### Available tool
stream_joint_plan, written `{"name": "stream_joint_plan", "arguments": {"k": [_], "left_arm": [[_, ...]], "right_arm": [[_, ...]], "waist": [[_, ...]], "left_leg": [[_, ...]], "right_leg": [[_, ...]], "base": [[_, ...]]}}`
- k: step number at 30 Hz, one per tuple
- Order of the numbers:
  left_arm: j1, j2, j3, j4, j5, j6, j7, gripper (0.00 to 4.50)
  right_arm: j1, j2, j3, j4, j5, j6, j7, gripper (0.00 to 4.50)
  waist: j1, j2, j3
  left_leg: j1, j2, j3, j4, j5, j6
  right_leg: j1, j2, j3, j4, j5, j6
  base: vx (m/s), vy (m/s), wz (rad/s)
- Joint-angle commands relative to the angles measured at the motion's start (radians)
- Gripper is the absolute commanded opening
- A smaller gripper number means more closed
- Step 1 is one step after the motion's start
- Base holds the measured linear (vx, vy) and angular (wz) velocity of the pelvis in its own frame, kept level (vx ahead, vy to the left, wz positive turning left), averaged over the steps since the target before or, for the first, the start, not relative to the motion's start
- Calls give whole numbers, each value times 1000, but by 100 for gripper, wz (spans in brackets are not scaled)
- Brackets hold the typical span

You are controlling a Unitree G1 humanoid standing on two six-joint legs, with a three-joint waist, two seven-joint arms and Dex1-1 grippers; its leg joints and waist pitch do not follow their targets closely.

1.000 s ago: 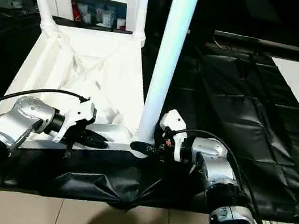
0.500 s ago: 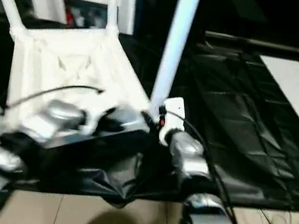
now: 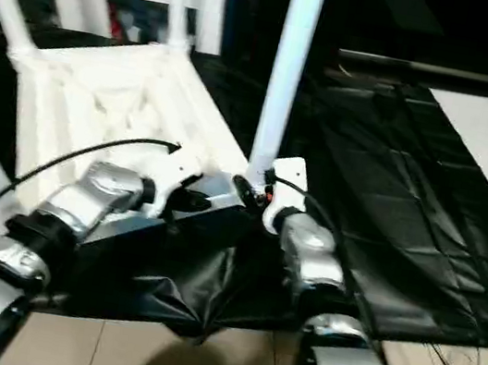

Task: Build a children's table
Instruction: Rotate leg to tighten

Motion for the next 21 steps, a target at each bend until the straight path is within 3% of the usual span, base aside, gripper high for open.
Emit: {"name": "stream_joint_plan", "arguments": {"k": [1,5,7,10,11,14,18,21], "left_arm": [[48,53,-32,-17,21,-13,-94,0],[65,94,-36,-43,-6,-39,-198,0],[90,127,-44,-80,-47,-80,-331,0],[110,157,-50,-126,-77,-73,-415,0],[110,159,-49,-129,-78,-72,-416,0],[113,163,-49,-134,-83,-68,-436,0],[116,164,-49,-137,-83,-68,-441,0],[116,167,-42,-131,-85,-72,-446,0]], "right_arm": [[18,-57,105,-88,-8,4,230,404],[36,-134,142,-131,-21,11,366,404],[38,-171,151,-133,-33,-5,431,404],[43,-189,158,-137,-37,-12,484,404],[43,-190,157,-139,-37,-12,490,404],[52,-192,167,-156,-25,-2,506,404],[62,-193,178,-165,-19,6,520,404],[73,-194,189,-178,-22,17,554,365]], "waist": [[8,-9,-57],[10,-8,-59],[16,-9,-59],[20,-4,-61],[26,1,-62],[37,1,-60],[37,-5,-59],[37,-4,-59]], "left_leg": [[2,-6,2,-59,-257,57],[2,-3,6,-53,-209,83],[2,-3,8,-52,-196,86],[6,0,11,-49,-172,94],[14,3,13,-48,-168,97],[15,4,14,-50,-173,92],[12,2,14,-51,-193,75],[11,2,13,-52,-195,69]], "right_leg": [[51,-27,15,-74,-236,-199],[50,-22,16,-59,-107,-251],[52,-23,15,-54,-89,-265],[50,-21,16,-46,-30,-291],[45,-21,17,-45,-7,-301],[46,-21,17,-43,-6,-296],[49,-23,18,-46,-48,-278],[49,-25,19,-48,-67,-265]], "base": [[0,0,0],[0,0,0],[0,0,0],[0,0,0],[0,0,0],[0,0,0],[0,0,0],[0,0,0]]}}
